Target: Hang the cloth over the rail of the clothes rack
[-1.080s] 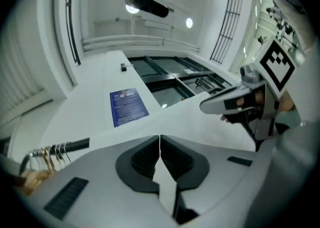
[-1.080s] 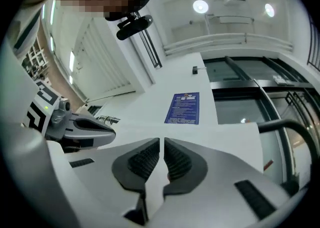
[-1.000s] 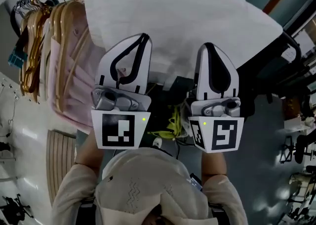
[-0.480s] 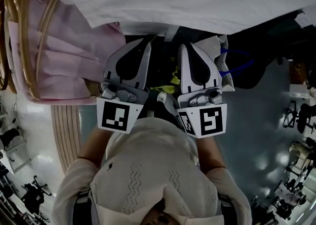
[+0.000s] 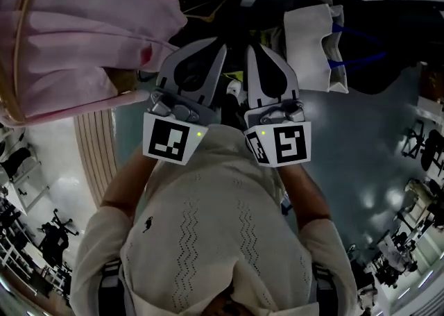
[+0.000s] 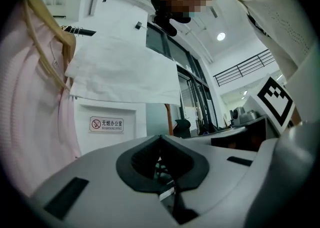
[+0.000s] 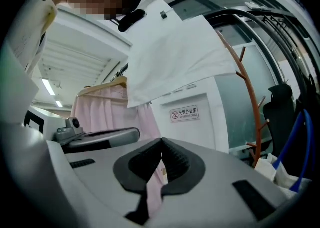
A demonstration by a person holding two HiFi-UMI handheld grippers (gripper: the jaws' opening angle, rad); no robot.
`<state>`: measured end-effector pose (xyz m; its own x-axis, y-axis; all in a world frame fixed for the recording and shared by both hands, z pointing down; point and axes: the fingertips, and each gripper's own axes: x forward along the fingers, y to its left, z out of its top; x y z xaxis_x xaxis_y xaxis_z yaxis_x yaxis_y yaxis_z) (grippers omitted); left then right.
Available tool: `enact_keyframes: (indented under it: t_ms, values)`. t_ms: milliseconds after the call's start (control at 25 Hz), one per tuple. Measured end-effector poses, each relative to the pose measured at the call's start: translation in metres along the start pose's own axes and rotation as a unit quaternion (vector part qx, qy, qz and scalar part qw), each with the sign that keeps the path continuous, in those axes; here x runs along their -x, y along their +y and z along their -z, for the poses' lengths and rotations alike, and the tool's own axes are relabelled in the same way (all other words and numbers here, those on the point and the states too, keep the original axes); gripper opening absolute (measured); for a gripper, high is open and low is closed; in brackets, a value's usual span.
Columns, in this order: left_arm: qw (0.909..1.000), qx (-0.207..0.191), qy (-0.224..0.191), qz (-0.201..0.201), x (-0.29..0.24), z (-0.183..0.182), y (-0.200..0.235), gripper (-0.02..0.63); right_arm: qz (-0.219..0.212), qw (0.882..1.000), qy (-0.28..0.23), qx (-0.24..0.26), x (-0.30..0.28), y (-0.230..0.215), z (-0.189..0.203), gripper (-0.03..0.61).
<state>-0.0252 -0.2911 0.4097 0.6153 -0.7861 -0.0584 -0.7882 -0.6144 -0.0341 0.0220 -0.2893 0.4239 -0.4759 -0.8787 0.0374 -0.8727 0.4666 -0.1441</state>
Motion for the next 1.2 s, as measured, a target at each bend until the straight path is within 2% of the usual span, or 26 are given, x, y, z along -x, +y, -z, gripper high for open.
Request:
enact_keyframes:
  t_ms: [280,440,640,1200]
  values:
    - [0.9996,0.025,0.011,0.005,0.008,0.03,-0.011,0.014,-0.027,0.999,-0.006,-0.017,0.001,0.019,0.02,0.018]
    - [0.9992,0.037,0.01,-0.008,0.007,0.033,-0.015,0.014,-0.015,1.0,-0.001,-0.004,0.004,0.012,0.021,0.018]
    - [0.9991,0.038,0.005,-0.019,-0.001,0.033,-0.011,0.014,0.006,1.0,0.002,-0.015,0.004,0.002,0.022,0.018]
    - [0.9991,0.039,0.014,-0.007,-0.013,0.038,-0.014,0.014,0.002,1.0,0.012,-0.008,-0.003,-0.007,0.026,0.018]
